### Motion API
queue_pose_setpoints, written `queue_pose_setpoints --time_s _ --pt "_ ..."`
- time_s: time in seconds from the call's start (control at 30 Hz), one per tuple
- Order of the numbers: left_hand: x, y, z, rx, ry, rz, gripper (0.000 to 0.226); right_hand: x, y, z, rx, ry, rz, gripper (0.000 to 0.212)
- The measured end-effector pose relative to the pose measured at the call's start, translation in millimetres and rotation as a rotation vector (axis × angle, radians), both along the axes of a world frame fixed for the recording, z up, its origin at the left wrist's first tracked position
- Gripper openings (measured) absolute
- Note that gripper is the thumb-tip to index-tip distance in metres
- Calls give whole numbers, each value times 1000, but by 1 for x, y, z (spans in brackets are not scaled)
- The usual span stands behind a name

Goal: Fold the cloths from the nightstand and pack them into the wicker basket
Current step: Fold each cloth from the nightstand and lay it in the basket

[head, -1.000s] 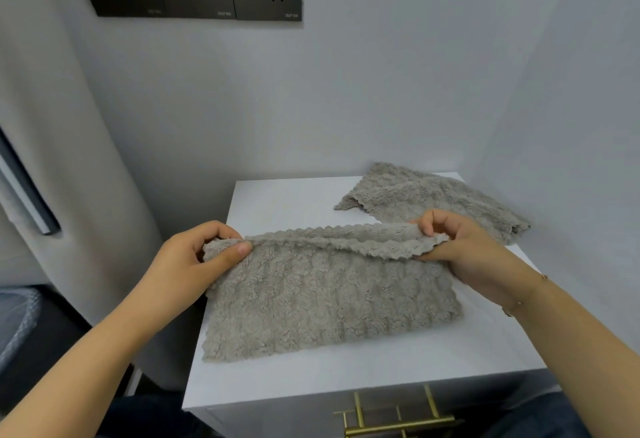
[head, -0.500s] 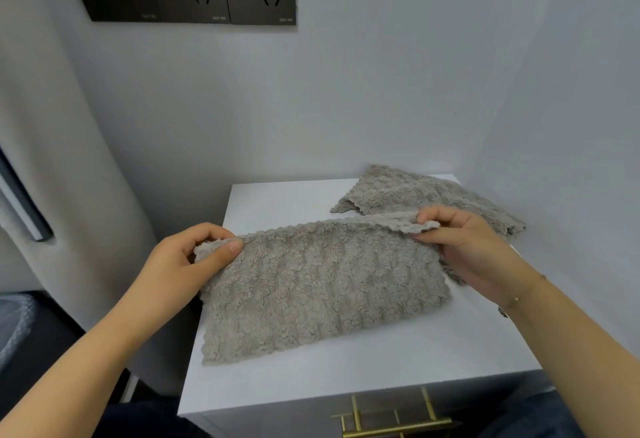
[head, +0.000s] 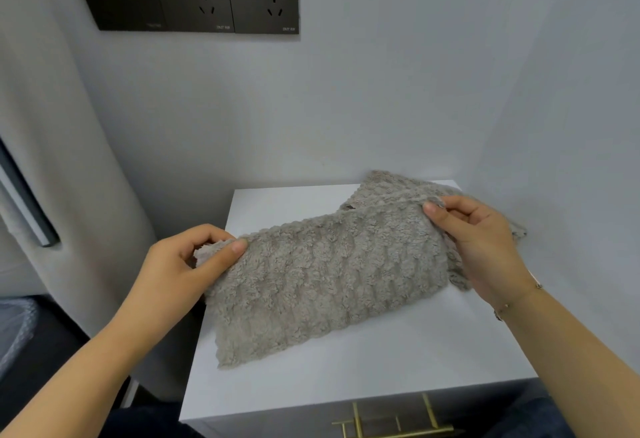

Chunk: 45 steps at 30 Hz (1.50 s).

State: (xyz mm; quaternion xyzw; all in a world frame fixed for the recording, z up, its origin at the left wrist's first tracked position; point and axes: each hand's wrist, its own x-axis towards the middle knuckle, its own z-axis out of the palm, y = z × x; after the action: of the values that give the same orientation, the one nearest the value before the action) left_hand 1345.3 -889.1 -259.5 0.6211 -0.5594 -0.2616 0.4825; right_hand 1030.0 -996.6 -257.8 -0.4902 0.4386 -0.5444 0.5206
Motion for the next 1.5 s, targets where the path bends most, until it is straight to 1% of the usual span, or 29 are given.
queue_pose_setpoints --time_s 0.07,0.1,0.2,0.3,0.33,0.43,0.5,0.53,0.6,0.67,0.77,0.87,0.93,1.03,1.13,1.23,1.33,1.4,1.5 --pt "-2 2 4 -22 27 -5 15 2 3 3 -55 -28 -41 11" --pt "-3 3 5 -23 56 -15 17 2 5 4 -83 -28 -74 13" --pt "-6 2 9 38 177 -72 23 -2 10 8 -109 -68 -133 26" --pt "-9 3 11 139 193 -153 24 -8 19 19 -102 -144 -123 48" --pt "-10 5 12 172 191 -192 25 -9 21 24 -106 -168 -128 51" --pt "-18 13 18 262 255 -318 18 -18 24 42 -159 -186 -151 43" --pt "-23 18 19 329 268 -411 22 -18 19 55 -199 -110 -157 36" --pt "-25 21 18 362 263 -444 24 -15 15 62 -209 -37 -145 32" --pt "-26 23 12 421 226 -465 22 -3 -1 73 -223 173 -110 24" --pt "-23 23 2 467 86 -441 19 18 -23 78 -239 365 -41 18" --pt "-16 25 -15 506 -135 -369 18 62 -56 68 -220 602 143 15" --pt "-5 25 -23 546 -221 -289 24 113 -87 44 -214 818 302 16" --pt "-2 23 -22 571 -259 -260 23 140 -103 30 -259 917 352 15" --pt "1 25 -23 580 -357 -222 24 185 -121 12 -294 960 433 11" --pt "-5 27 -25 550 -482 -198 29 220 -127 -4 -334 1009 534 9" --pt "-8 27 -25 544 -548 -174 33 244 -129 -18 -390 1044 588 9" --pt "-6 28 -25 534 -594 -142 34 256 -130 -28 -437 1096 584 9" --pt "0 30 -26 528 -606 -118 31 258 -127 -30 -473 1124 558 13" --pt "0 33 -26 531 -601 -129 28 243 -115 -22 -570 1090 519 18"
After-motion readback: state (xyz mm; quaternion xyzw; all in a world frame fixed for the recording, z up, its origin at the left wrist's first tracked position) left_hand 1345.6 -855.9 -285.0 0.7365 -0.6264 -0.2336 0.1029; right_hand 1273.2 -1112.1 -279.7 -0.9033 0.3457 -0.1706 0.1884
